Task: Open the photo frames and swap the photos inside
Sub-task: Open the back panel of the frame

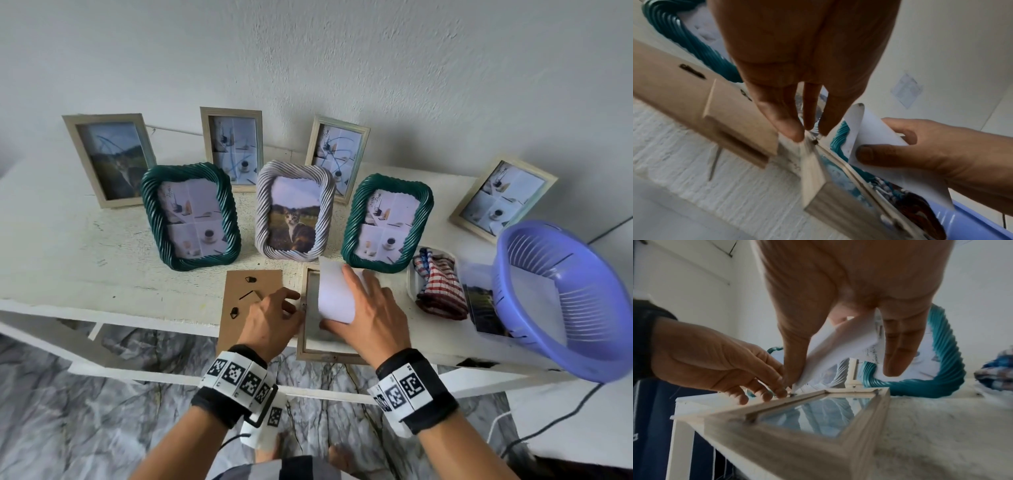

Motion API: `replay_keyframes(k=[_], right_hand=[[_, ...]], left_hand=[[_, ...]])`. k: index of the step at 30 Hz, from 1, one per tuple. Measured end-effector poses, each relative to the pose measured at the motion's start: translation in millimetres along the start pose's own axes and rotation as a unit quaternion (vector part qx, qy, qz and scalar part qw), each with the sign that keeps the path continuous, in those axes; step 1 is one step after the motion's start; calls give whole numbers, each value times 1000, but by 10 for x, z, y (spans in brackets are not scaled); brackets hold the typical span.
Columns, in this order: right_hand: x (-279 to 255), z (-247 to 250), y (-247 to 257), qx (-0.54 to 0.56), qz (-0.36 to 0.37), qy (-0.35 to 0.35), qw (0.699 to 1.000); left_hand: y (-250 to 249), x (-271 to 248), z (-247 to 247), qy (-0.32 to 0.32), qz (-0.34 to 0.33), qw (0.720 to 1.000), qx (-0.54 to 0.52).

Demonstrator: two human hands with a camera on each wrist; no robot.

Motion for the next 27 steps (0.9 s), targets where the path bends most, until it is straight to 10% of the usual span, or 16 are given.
replay_keyframes(k=[3, 7, 11, 17, 20, 27], right_hand=[[-49, 92, -71, 52, -4, 35, 998], [-182, 172, -87, 126, 32, 83, 988], [-349, 190, -215, 291, 54, -35, 955], [-507, 301, -488, 611, -54, -117, 781], [-573, 453, -478, 594, -23, -123, 794], [-532, 460, -504, 515, 76, -95, 849]], left_hand=[[-200, -35, 57, -38, -79, 996, -16], [-490, -71, 12, 77, -69, 970, -220], [-592, -42, -64, 52, -83, 965, -243], [-712, 25, -298, 26, -72, 969, -233], [-803, -5, -396, -27, -121, 991, -54], [-1151, -159, -484, 61, -183, 961, -199]])
Point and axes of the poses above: each hand's wrist, its own x-axis towards the middle knuckle, its own z-axis out of the back of the hand, y = z × x, the point moved 2 cm from there along x, towards the middle knuckle, and after that the axes turned 8 degrees about y, right-handed, at the moved point
